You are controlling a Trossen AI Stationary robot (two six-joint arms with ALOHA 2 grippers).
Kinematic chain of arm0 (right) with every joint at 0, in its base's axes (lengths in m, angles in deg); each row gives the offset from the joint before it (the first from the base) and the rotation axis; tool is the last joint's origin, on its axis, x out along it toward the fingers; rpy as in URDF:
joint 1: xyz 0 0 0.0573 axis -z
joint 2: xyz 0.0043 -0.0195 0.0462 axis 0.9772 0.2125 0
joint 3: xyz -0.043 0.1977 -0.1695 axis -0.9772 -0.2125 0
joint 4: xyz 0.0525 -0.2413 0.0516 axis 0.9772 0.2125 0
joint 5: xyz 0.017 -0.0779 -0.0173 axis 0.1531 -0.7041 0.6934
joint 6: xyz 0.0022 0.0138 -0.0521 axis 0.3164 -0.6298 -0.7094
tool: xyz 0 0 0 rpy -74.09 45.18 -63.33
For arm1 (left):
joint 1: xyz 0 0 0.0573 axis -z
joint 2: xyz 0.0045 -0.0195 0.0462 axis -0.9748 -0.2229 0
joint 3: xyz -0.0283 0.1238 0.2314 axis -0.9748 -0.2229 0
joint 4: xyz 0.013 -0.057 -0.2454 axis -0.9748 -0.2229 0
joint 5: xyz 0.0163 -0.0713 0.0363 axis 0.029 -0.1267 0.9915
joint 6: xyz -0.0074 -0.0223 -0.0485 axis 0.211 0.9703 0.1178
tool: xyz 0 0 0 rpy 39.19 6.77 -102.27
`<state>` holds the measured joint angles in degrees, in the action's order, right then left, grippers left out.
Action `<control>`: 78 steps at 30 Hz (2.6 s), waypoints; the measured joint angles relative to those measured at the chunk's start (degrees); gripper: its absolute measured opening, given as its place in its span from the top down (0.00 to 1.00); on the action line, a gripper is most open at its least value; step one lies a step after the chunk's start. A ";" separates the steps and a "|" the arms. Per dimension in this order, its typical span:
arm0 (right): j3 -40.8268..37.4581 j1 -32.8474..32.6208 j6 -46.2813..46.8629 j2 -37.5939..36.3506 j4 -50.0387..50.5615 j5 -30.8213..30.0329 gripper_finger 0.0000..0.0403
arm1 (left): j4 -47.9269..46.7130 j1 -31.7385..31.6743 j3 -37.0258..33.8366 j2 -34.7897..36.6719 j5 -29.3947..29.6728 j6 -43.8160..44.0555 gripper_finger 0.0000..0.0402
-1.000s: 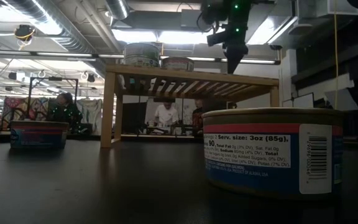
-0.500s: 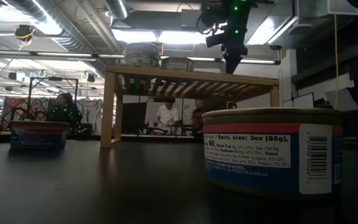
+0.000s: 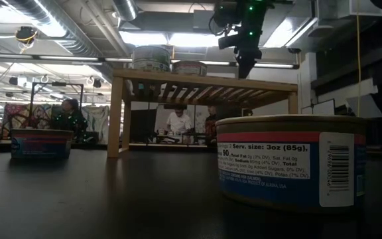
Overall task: Stack canned seafood by type on shelf
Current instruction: Put the green and white tuna can on the shelf, then put the blue tuna can on the shelf
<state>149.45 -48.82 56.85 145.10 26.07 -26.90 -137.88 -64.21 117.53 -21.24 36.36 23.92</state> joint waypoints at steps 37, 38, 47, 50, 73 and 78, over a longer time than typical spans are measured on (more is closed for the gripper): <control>0.00 -9.15 7.90 -10.80 9.40 5.39 0.75 | 0.44 0.11 0.00 -0.02 -0.11 13.02 0.65; 0.00 -10.60 8.08 -10.89 9.38 5.37 0.75 | 0.43 0.11 0.00 -0.02 -0.11 13.72 0.65; 0.00 -24.32 12.24 -10.83 9.31 5.39 0.75 | -0.59 0.11 0.00 -0.02 -1.43 19.96 0.65; 0.00 -27.97 14.07 -10.82 9.29 5.39 0.75 | -1.79 0.13 0.00 -0.03 -1.91 20.71 0.65; 0.02 -35.28 18.12 -8.99 2.61 6.85 0.75 | -26.54 2.11 -6.33 -0.07 -1.97 46.16 0.58; 0.02 -35.28 17.94 -8.43 2.79 6.89 0.75 | -23.64 2.12 -14.30 -0.07 -2.19 43.50 0.47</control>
<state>149.47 -84.10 74.79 136.67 28.85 -20.02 -161.53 -62.09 103.23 -21.30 34.17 67.42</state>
